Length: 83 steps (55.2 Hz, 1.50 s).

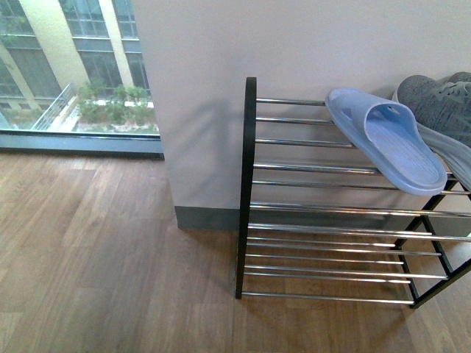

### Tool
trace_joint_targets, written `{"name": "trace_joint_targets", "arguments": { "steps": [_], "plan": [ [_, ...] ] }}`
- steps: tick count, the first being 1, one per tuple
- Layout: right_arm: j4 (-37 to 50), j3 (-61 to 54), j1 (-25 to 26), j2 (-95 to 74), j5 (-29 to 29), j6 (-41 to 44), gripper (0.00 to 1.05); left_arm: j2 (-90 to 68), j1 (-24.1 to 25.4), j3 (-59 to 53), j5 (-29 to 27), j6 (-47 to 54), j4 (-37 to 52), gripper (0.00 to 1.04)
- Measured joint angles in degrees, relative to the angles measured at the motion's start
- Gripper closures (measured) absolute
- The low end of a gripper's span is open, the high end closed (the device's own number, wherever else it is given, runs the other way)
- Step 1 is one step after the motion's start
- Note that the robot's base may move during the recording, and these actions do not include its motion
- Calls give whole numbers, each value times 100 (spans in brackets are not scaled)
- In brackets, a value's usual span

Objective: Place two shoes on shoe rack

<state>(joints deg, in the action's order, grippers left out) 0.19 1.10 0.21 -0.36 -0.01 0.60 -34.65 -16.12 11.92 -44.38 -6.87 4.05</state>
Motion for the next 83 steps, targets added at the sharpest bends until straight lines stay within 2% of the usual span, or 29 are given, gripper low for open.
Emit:
{"name": "trace_joint_targets", "arguments": {
  "steps": [17, 44, 61, 63, 67, 71, 78, 83],
  "plan": [
    [0, 0, 0, 0, 0, 4, 102, 0, 0, 0, 0, 2, 0, 103],
    [0, 0, 0, 4, 20, -2, 9, 4, 0, 0, -15, 2, 0, 103],
    [-2, 0, -11, 11, -13, -2, 9, 15, 2, 2, 13, -2, -7, 103],
    [-4, 0, -11, 11, -13, -2, 9, -140, 94, 94, 452, -273, -269, 103],
    [-4, 0, -11, 15, -13, -4, 9, -1451, 160, 870, 2149, -1196, -142, 103],
    [-4, 0, -11, 13, 2, -2, 9, -2656, 173, 1700, 2962, -1602, -105, 103],
    [-4, 0, -11, 13, -4, -2, 9, -5160, 199, 3574, 3650, -1567, -496, 103],
    [-4, 0, -11, 13, -2, -4, 9, -6400, 153, 4850, 3674, -1456, -949, 103]
  ]
}}
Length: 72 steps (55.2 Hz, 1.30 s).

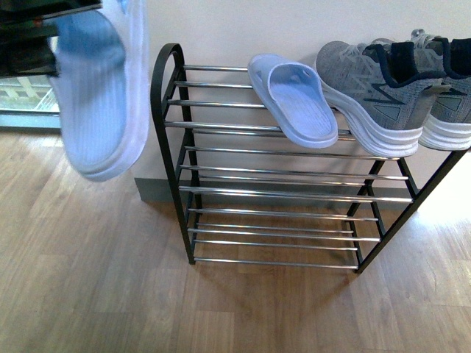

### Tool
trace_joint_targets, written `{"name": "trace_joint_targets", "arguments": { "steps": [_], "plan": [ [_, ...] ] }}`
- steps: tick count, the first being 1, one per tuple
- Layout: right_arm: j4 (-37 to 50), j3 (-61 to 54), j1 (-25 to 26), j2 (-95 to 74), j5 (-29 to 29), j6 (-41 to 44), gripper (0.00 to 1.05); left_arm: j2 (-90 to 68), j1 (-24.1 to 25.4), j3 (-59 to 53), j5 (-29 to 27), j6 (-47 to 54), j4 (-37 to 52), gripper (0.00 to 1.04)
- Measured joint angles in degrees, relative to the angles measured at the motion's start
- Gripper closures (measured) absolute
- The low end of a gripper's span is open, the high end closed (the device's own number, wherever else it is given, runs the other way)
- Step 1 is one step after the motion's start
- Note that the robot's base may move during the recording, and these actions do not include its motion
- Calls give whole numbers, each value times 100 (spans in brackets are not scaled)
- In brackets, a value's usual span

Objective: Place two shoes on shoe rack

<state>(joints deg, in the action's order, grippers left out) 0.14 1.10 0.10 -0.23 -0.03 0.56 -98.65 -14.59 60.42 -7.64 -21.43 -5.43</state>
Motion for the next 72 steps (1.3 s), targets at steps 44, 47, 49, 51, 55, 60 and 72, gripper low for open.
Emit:
{"name": "trace_joint_targets", "arguments": {
  "steps": [44, 47, 49, 51, 55, 60, 72],
  "plan": [
    [0, 0, 0, 0, 0, 2, 9, -4568, -584, 5893, 105, 632, -2310, 103],
    [0, 0, 0, 0, 2, 2, 9, -4811, -621, 6282, 74, 699, -2481, 103],
    [0, 0, 0, 0, 0, 0, 9, -4972, -636, 6540, 33, 723, -2592, 103],
    [0, 0, 0, 0, 2, 2, 9, -5117, -640, 6802, 20, 732, -2730, 103],
    [0, 0, 0, 0, 0, 0, 9, -5359, -640, 7222, -2, 772, -2929, 103],
    [0, 0, 0, 0, 2, 2, 9, -5517, -619, 7501, 20, 787, -3014, 102],
    [0, 0, 0, 0, 0, 0, 9, -5523, -605, 7563, 68, 763, -3029, 61]
  ]
}}
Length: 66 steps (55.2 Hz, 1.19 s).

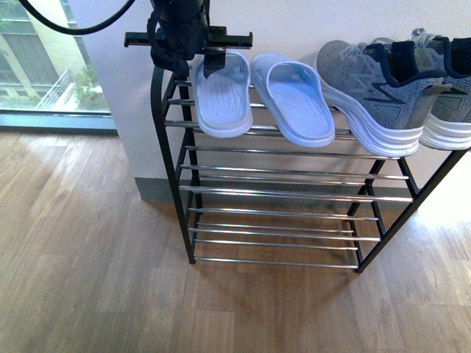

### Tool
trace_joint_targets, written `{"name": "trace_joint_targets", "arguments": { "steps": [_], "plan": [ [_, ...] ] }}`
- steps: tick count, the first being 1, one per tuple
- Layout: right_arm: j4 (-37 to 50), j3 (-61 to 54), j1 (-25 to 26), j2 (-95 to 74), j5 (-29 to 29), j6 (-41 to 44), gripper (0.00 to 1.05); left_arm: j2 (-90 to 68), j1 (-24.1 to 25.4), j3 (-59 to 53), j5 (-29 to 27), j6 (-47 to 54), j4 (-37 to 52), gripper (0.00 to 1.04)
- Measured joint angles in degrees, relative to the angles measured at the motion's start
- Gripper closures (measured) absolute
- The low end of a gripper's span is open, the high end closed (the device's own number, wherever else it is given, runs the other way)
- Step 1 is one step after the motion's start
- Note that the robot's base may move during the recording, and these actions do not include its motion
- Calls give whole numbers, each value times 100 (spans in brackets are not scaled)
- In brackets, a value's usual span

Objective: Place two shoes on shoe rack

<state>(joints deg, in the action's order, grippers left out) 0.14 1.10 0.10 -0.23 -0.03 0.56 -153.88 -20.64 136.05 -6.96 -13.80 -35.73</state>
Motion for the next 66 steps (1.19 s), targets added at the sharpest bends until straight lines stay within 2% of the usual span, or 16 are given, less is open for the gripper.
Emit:
{"name": "trace_joint_targets", "arguments": {
  "steps": [8, 16, 26, 31, 33, 35, 37, 38, 39, 44, 49, 59, 66],
  "plan": [
    [0, 0, 0, 0, 2, 2, 9, 125, -33, -205, 212, -70, 96, 36],
    [0, 0, 0, 0, 0, 0, 9, 769, -155, -933, 581, -144, 363, 8],
    [0, 0, 0, 0, 0, 2, 9, 2063, -293, -2212, 682, -540, 984, 9],
    [0, 0, 0, 0, 0, 0, 9, 3038, -286, -3407, 219, -680, 1508, 9],
    [0, 0, 0, 0, 0, 2, 9, 3359, -284, -3969, -181, -503, 2057, 13],
    [0, 0, 0, 0, 2, 2, 9, 3654, -258, -4675, -892, -74, 3521, 21],
    [0, 0, 0, 0, 7, 2, 9, 3939, -192, -5429, -1202, 278, 4826, 28],
    [0, 0, 0, 0, 2, 0, 9, 4135, -118, -6011, -1259, 542, 5796, 33],
    [0, 0, 0, 0, -2, 0, 9, 4260, -63, -6378, -1250, 708, 6369, 37],
    [0, 0, 0, 0, 2, 2, 9, 4900, 234, -7976, -1084, 1080, 8295, 55],
    [0, 0, 0, 0, 2, 2, 9, 5473, 487, -9016, -907, 1202, 9033, 71],
    [0, 0, 0, 0, 0, 2, 9, 6404, 824, -10511, -487, 1272, 9449, 104],
    [0, 0, 0, 0, 2, 2, 9, 7020, 1069, -11274, -284, 1314, 9551, 104]
  ]
}}
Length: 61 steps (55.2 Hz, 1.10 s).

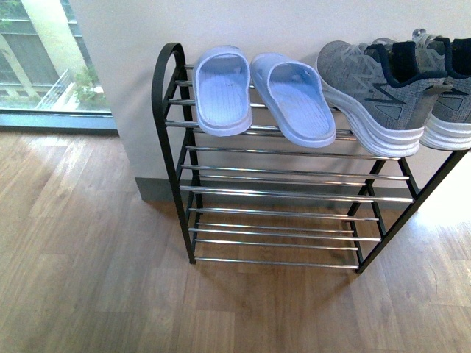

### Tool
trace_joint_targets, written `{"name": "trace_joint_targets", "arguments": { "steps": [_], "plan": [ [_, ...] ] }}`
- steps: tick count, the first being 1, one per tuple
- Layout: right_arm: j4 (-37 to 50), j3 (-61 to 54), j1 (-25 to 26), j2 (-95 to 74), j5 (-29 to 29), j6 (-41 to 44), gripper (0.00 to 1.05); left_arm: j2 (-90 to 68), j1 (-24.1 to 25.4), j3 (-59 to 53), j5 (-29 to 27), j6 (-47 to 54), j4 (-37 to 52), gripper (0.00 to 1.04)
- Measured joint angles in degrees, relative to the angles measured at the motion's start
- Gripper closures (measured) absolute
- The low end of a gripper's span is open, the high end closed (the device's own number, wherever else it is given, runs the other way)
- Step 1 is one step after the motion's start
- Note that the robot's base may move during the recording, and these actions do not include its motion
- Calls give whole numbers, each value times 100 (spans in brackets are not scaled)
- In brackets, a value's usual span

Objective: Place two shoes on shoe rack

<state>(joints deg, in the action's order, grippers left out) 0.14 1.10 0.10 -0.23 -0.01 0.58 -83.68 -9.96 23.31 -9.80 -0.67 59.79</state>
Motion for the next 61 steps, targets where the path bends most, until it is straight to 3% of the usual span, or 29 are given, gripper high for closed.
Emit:
{"name": "trace_joint_targets", "arguments": {
  "steps": [24, 28, 33, 61],
  "plan": [
    [0, 0, 0, 0, -2, -2, 9, 1589, 522, -1639, 522, 7, 9, 104],
    [0, 0, 0, 0, 0, 0, 9, 2026, 758, -1803, 892, 11, -264, 104],
    [0, 0, 0, 0, -2, 0, 9, 2487, 960, -1923, 931, 11, -579, 104],
    [0, 0, 0, 0, 0, 0, 9, 5235, 973, -2249, 979, 13, -2905, 104]
  ]
}}
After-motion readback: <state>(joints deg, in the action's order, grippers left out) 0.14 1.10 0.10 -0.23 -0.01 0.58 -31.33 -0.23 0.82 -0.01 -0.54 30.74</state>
